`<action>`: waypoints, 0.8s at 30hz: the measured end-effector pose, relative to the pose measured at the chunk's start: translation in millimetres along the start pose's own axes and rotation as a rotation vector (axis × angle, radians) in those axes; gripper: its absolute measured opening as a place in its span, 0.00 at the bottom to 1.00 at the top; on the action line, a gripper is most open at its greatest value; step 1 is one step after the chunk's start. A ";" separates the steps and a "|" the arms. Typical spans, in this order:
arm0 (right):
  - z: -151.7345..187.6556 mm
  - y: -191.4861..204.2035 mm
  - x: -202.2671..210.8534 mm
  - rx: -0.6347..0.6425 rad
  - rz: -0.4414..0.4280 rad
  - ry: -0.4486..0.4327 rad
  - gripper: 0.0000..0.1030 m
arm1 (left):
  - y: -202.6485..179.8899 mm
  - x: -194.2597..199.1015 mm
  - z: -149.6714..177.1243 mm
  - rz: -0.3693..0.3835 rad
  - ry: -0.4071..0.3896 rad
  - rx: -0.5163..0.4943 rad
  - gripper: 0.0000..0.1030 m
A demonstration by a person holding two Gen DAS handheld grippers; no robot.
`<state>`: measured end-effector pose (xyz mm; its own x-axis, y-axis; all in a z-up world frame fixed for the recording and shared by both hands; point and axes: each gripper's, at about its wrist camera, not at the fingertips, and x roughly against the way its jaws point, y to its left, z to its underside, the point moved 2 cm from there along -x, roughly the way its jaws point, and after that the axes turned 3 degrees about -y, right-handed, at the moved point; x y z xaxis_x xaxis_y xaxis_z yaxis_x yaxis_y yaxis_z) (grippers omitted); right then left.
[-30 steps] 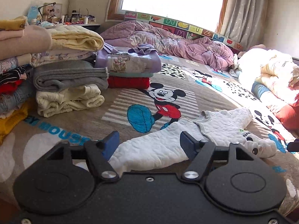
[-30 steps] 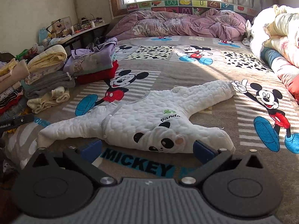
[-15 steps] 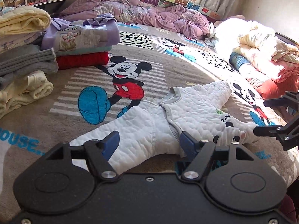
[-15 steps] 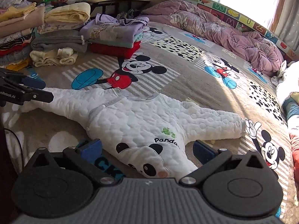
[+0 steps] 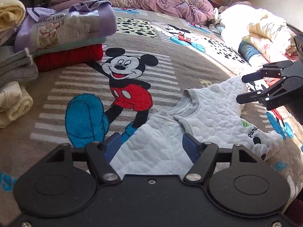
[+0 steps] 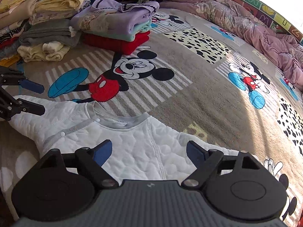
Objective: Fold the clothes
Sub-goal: 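Grasp the garment shoulder with the left tool while the right tool grasps the collar edge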
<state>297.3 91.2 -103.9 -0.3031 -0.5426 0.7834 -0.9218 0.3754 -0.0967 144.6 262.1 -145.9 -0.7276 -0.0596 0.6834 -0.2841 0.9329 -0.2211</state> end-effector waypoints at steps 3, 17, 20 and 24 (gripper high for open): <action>-2.7 -9.1 -26.8 0.035 -0.006 0.042 0.67 | 4.8 -11.7 -3.8 0.015 0.017 0.002 0.69; -14.6 -38.7 -120.5 0.046 -0.135 0.140 0.88 | 16.5 -64.3 -2.3 0.037 0.130 -0.052 0.66; -8.1 -38.8 -127.8 0.058 -0.180 0.174 0.82 | 17.5 -69.8 0.4 0.044 0.142 -0.050 0.63; -5.1 -33.1 -118.8 0.102 -0.201 0.145 0.60 | 18.0 -71.3 -1.6 0.043 0.137 -0.051 0.46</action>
<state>365.1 147.1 -190.6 -0.0806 -0.4826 0.8721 -0.9819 0.1890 0.0138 192.3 283.7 -197.5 -0.6458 0.0268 0.7631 -0.2197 0.9506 -0.2193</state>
